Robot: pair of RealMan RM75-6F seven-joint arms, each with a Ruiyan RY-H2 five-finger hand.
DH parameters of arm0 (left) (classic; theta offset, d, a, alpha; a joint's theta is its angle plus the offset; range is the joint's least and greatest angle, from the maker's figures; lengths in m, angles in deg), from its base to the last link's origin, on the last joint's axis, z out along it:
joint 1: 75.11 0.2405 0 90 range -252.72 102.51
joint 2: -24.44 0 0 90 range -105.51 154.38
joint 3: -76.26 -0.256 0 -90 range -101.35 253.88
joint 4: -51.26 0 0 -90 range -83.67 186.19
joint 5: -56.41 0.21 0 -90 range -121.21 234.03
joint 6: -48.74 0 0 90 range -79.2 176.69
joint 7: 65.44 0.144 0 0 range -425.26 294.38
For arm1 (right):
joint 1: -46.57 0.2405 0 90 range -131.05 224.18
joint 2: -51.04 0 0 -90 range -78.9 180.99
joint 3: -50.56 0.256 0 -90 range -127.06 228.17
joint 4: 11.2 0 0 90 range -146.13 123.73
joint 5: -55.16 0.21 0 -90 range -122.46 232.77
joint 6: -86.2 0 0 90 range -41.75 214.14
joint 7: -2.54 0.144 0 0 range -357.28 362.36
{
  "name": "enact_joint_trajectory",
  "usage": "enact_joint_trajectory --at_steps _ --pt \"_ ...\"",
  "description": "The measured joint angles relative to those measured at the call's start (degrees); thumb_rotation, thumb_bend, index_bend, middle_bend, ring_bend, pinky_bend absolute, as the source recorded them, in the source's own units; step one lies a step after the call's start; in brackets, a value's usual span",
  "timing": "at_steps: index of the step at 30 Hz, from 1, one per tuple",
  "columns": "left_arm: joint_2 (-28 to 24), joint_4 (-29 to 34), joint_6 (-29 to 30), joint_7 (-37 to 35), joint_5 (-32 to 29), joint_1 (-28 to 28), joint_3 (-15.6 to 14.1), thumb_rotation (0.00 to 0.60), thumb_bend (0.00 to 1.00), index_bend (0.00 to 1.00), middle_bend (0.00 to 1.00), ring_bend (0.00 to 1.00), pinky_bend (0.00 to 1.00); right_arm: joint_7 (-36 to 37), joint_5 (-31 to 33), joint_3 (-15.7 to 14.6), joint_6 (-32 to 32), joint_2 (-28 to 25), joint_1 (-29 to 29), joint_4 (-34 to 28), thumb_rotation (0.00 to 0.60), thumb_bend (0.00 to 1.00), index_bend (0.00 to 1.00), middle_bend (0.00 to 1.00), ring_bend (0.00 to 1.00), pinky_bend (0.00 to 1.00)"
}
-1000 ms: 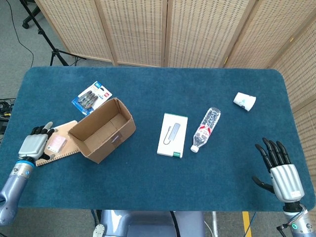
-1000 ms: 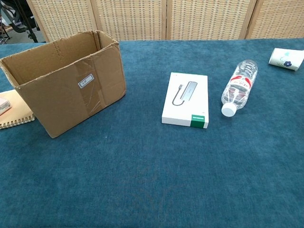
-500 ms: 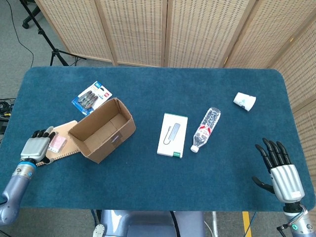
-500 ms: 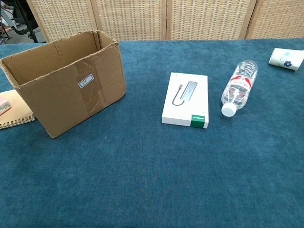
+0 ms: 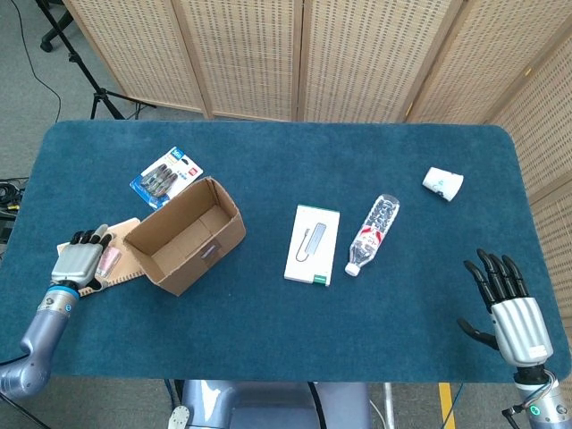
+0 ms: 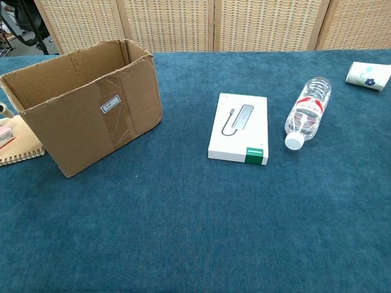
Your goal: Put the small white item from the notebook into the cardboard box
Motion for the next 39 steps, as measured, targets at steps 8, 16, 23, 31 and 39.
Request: enact_joint_trajectory --at_steps 8,16,23,31,39 --pt "0.8 -1.8 -0.9 0.0 -1.7 -0.7 -0.1 0.600 0.21 0.17 0.00 0.00 0.00 0.0 0.0 0.0 0.1 0.1 0.0 0.0 0.600 0.13 0.08 0.00 0.00 0.00" --pt "1.5 -2.7 -0.6 1.0 -2.3 -0.9 -0.8 0.600 0.24 0.25 0.00 0.00 0.00 0.1 -0.1 0.0 0.2 0.1 0.0 0.0 0.600 0.13 0.08 0.00 0.00 0.00" --pt "2.7 -3.6 1.0 0.2 -1.4 -0.7 -0.8 0.600 0.30 0.33 0.00 0.00 0.00 0.1 -0.1 0.0 0.2 0.1 0.0 0.1 0.600 0.13 0.08 0.00 0.00 0.00" --pt "2.4 -3.2 2.4 -1.1 -0.1 0.0 -0.6 0.600 0.33 0.37 0.00 0.00 0.00 0.1 0.0 0.1 0.2 0.1 0.0 0.1 0.600 0.13 0.08 0.00 0.00 0.00" --pt "-2.3 1.8 4.9 -4.4 1.5 1.3 0.6 0.600 0.33 0.37 0.00 0.00 0.00 0.1 0.2 0.1 0.0 0.0 0.0 0.1 0.600 0.13 0.08 0.00 0.00 0.00"
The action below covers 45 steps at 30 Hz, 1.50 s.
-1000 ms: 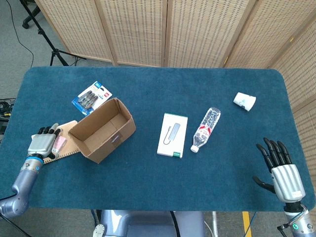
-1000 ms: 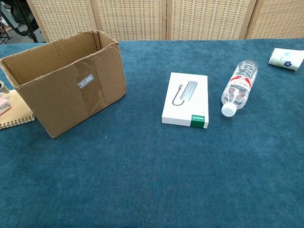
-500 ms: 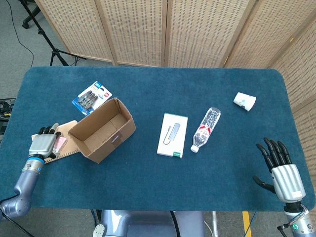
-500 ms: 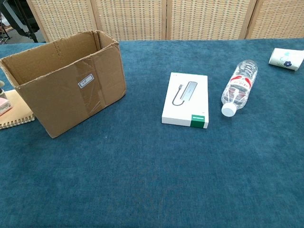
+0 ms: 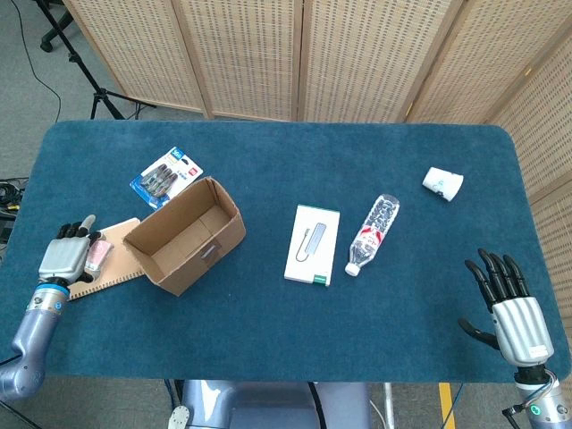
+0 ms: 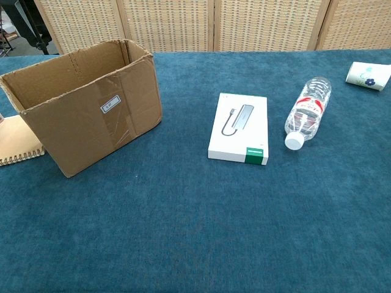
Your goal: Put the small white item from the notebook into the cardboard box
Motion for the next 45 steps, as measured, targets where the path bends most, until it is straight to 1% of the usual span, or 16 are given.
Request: enact_joint_trajectory --at_steps 5,9,12,16,20,25,28,31,36,40,41,43,45 --pt "-5.1 6.0 3.2 -4.7 3.3 1.8 1.2 0.600 0.33 0.37 0.00 0.00 0.00 -0.3 -0.1 -0.1 -0.1 0.0 0.0 -0.1 0.600 0.13 0.08 0.00 0.00 0.00" --pt "-9.6 11.8 8.7 -9.3 9.1 4.2 2.3 0.600 0.33 0.39 0.00 0.00 0.00 -0.7 -0.2 -0.2 -0.3 0.1 0.1 -0.2 0.600 0.13 0.08 0.00 0.00 0.00" --pt "-11.6 15.4 12.7 -11.3 12.7 5.6 3.1 0.600 0.33 0.40 0.00 0.00 0.00 -0.8 -0.2 -0.2 -0.4 0.1 0.1 -0.3 0.600 0.13 0.08 0.00 0.00 0.00" --pt "-13.0 19.1 15.4 -11.8 14.7 6.3 4.3 0.600 0.33 0.40 0.00 0.00 0.00 -0.7 -0.1 -0.2 -0.6 0.0 0.1 -0.3 0.600 0.13 0.08 0.00 0.00 0.00" --pt "-13.2 21.7 16.5 -9.7 14.9 5.8 5.5 0.600 0.33 0.40 0.00 0.00 0.00 -0.5 0.0 -0.2 -0.6 0.0 0.2 -0.3 0.600 0.13 0.08 0.00 0.00 0.00" --pt "-11.5 24.3 17.4 -4.2 13.7 3.8 7.1 0.600 0.33 0.40 0.00 0.00 0.00 -0.4 0.0 -0.2 -0.8 0.0 0.3 -0.3 0.600 0.13 0.08 0.00 0.00 0.00" --pt "-8.8 25.4 18.4 -0.9 13.0 2.3 8.2 0.600 0.33 0.40 0.00 0.00 0.00 -0.1 0.1 -0.2 -0.8 -0.1 0.2 -0.3 0.600 0.13 0.08 0.00 0.00 0.00" --pt "-5.5 25.9 19.7 0.8 13.1 1.0 8.9 0.600 0.32 0.40 0.00 0.00 0.00 0.2 0.1 -0.2 -0.9 -0.2 0.3 -0.3 0.600 0.13 0.08 0.00 0.00 0.00" --pt "-0.5 26.1 20.9 4.7 13.5 -1.1 9.2 0.600 0.31 0.40 0.00 0.00 0.00 0.7 0.2 -0.2 -0.8 -0.4 0.3 -0.2 0.600 0.13 0.08 0.00 0.00 0.00" --pt "1.7 26.0 21.5 7.5 13.3 -2.1 9.1 0.600 0.29 0.40 0.00 0.00 0.00 1.3 0.3 -0.2 -0.5 -0.5 0.2 -0.1 0.600 0.13 0.08 0.00 0.00 0.00" --pt "2.0 26.0 21.6 7.6 13.2 -2.3 9.1 0.600 0.28 0.38 0.00 0.00 0.00 1.4 0.3 -0.1 -0.5 -0.5 0.2 0.0 0.600 0.13 0.08 0.00 0.00 0.00" --pt "2.2 25.7 21.7 7.8 12.8 -2.4 9.2 0.600 0.27 0.31 0.00 0.00 0.00 1.5 0.4 -0.1 -0.5 -0.5 0.2 0.0 0.600 0.13 0.08 0.00 0.00 0.00" --pt "2.5 25.2 21.6 7.7 12.5 -2.5 9.3 0.600 0.26 0.21 0.00 0.00 0.00 1.6 0.3 -0.1 -0.5 -0.5 0.2 0.0 0.600 0.13 0.08 0.00 0.00 0.00"
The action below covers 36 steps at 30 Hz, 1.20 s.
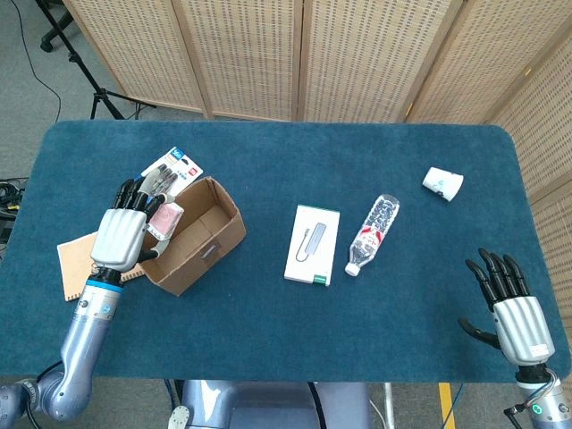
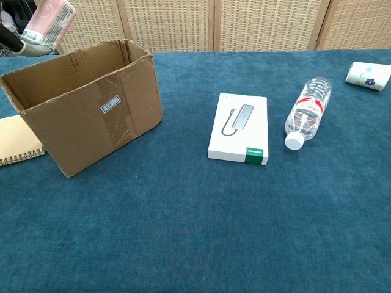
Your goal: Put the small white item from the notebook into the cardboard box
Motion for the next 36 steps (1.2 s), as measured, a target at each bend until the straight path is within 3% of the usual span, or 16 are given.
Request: enact_joint_trajectory --at_steps 9,20,29,36 --pt "0.7 -1.7 -1.4 -1.3 -0.7 -0.5 -0.1 0.600 0.22 0.09 0.00 0.00 0.00 -0.2 -0.1 0.0 0.2 0.1 -0.1 0.0 0.600 0.13 0.08 0.00 0.00 0.00" --pt "-0.7 -1.7 -0.2 -3.0 1.4 1.2 -1.6 0.600 0.22 0.08 0.00 0.00 0.00 0.1 -0.1 0.0 0.2 0.0 -0.1 0.1 0.600 0.13 0.08 0.00 0.00 0.00" --pt "-6.2 -2.1 5.8 -13.0 8.7 9.8 -7.3 0.600 0.22 0.08 0.00 0.00 0.00 -0.9 -0.3 -0.1 0.2 0.3 0.0 -0.1 0.600 0.13 0.08 0.00 0.00 0.00" --pt "-8.6 -7.3 11.6 -20.8 16.0 18.1 -13.7 0.600 0.23 0.08 0.00 0.00 0.00 -2.4 -0.6 -0.3 -0.2 0.6 0.0 -0.4 0.600 0.13 0.08 0.00 0.00 0.00"
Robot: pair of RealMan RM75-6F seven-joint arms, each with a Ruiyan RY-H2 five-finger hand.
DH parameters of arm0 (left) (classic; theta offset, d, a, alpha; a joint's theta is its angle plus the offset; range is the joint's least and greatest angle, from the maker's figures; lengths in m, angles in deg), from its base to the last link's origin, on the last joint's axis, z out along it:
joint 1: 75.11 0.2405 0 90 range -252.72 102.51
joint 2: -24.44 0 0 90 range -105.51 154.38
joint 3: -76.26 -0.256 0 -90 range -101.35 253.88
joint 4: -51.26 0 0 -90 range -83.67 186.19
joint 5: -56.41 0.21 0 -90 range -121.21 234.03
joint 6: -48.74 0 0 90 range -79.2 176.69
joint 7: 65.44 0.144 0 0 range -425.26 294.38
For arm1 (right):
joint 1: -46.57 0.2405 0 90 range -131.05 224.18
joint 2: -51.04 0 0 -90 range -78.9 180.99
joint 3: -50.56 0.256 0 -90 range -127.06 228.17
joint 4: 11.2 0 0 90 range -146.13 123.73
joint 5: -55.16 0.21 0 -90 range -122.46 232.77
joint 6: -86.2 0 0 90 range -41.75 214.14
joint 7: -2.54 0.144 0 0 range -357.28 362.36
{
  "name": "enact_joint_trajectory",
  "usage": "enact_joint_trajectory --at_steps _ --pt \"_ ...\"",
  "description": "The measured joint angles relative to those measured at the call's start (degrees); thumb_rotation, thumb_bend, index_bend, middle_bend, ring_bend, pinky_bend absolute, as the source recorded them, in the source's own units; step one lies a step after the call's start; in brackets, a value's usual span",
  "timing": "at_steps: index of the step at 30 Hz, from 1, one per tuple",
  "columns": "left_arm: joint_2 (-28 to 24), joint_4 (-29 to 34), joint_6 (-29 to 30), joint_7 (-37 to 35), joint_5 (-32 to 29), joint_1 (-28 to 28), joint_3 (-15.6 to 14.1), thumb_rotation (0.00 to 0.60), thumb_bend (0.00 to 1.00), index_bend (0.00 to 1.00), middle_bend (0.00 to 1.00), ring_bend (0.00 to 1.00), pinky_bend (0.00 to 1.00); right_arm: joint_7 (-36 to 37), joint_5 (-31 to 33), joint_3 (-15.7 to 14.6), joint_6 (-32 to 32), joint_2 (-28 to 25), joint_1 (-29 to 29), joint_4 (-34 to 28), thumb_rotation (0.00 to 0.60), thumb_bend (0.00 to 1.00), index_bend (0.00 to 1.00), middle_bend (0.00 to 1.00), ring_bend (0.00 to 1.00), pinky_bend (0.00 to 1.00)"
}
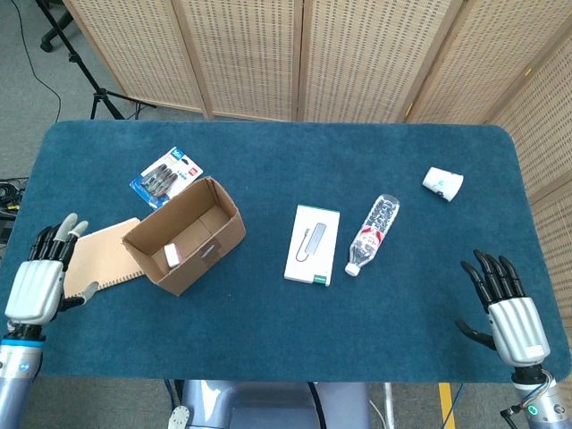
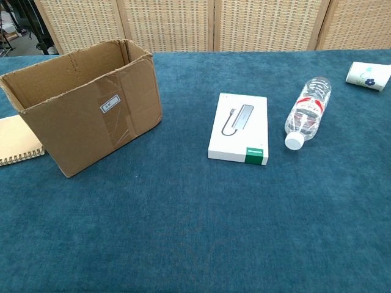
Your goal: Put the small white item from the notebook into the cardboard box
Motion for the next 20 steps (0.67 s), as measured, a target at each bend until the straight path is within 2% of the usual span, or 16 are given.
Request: enact_joint_trajectory --at_steps 8,20 --pt "4.8 -8.6 3.0 -1.3 1.8 3.0 -0.4 0.600 0.25 0.08 0.00 0.00 0.00 0.2 0.1 0.0 -0.2 -0.1 0.1 -0.1 0.600 0.13 0.08 0.00 0.00 0.00" --pt "7.1 -11.0 4.7 -1.6 5.6 4.6 0.5 0.600 0.25 0.08 0.00 0.00 0.00 0.1 -0.3 -0.3 -0.6 -0.1 0.3 0.0 0.600 0.13 0.08 0.00 0.00 0.00"
